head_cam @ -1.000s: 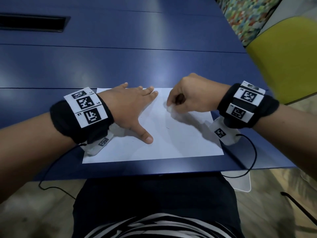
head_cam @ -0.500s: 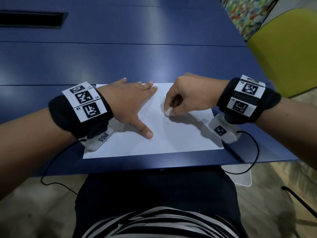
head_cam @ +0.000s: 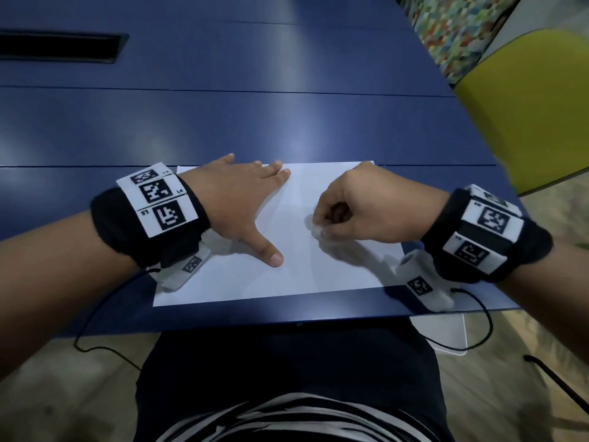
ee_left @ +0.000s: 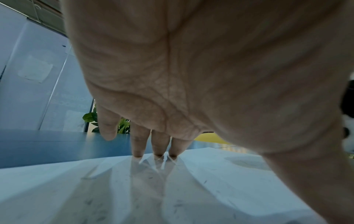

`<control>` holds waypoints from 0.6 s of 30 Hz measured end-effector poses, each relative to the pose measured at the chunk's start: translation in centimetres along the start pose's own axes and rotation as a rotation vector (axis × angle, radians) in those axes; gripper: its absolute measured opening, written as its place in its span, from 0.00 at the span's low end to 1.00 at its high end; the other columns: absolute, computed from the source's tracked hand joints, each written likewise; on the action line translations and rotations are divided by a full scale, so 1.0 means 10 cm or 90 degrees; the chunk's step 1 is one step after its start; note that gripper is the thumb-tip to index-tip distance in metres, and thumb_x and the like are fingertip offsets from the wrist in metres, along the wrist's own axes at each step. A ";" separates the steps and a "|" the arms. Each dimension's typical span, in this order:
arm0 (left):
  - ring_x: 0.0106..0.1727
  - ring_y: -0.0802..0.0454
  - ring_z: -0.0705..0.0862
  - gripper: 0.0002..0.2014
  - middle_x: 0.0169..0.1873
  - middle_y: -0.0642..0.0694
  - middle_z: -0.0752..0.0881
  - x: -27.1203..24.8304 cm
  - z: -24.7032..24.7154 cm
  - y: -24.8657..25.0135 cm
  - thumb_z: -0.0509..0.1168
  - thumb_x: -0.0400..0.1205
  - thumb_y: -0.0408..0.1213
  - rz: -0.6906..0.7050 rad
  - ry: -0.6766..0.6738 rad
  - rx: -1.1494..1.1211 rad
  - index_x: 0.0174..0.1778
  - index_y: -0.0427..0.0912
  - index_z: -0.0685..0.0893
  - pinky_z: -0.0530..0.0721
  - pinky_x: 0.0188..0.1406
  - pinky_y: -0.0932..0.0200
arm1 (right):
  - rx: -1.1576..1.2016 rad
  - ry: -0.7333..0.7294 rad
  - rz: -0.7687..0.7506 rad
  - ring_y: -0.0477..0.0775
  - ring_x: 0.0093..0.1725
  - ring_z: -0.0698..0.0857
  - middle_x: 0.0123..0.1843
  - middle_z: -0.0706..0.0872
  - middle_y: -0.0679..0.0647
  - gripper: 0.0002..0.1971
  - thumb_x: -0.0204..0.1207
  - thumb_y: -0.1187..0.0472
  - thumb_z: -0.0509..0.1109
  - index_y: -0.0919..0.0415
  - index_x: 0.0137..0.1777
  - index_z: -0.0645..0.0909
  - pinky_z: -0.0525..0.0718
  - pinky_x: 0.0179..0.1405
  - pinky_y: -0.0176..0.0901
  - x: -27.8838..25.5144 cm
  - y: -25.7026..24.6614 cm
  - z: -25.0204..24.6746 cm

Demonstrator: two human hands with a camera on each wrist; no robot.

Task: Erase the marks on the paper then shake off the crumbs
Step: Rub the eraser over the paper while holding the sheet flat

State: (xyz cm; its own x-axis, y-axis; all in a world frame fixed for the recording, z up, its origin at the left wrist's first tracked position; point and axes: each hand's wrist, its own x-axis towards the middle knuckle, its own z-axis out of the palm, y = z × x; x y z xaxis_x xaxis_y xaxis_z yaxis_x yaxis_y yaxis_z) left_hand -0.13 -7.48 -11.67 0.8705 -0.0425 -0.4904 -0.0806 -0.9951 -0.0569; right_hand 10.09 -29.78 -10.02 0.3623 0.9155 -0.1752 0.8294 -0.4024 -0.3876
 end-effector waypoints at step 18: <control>0.93 0.40 0.43 0.68 0.92 0.57 0.37 0.01 0.00 0.04 0.65 0.62 0.88 -0.017 0.006 0.000 0.91 0.65 0.37 0.50 0.90 0.33 | -0.018 0.061 0.053 0.38 0.40 0.87 0.40 0.91 0.40 0.06 0.76 0.54 0.75 0.49 0.50 0.92 0.85 0.42 0.35 -0.16 0.07 0.01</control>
State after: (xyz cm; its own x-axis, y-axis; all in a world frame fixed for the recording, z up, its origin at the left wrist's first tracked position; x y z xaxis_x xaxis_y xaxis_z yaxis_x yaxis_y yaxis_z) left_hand -0.08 -7.84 -11.69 0.8769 -0.0172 -0.4803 -0.0578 -0.9959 -0.0698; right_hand 10.05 -31.57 -10.13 0.4688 0.8755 -0.1175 0.8059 -0.4784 -0.3488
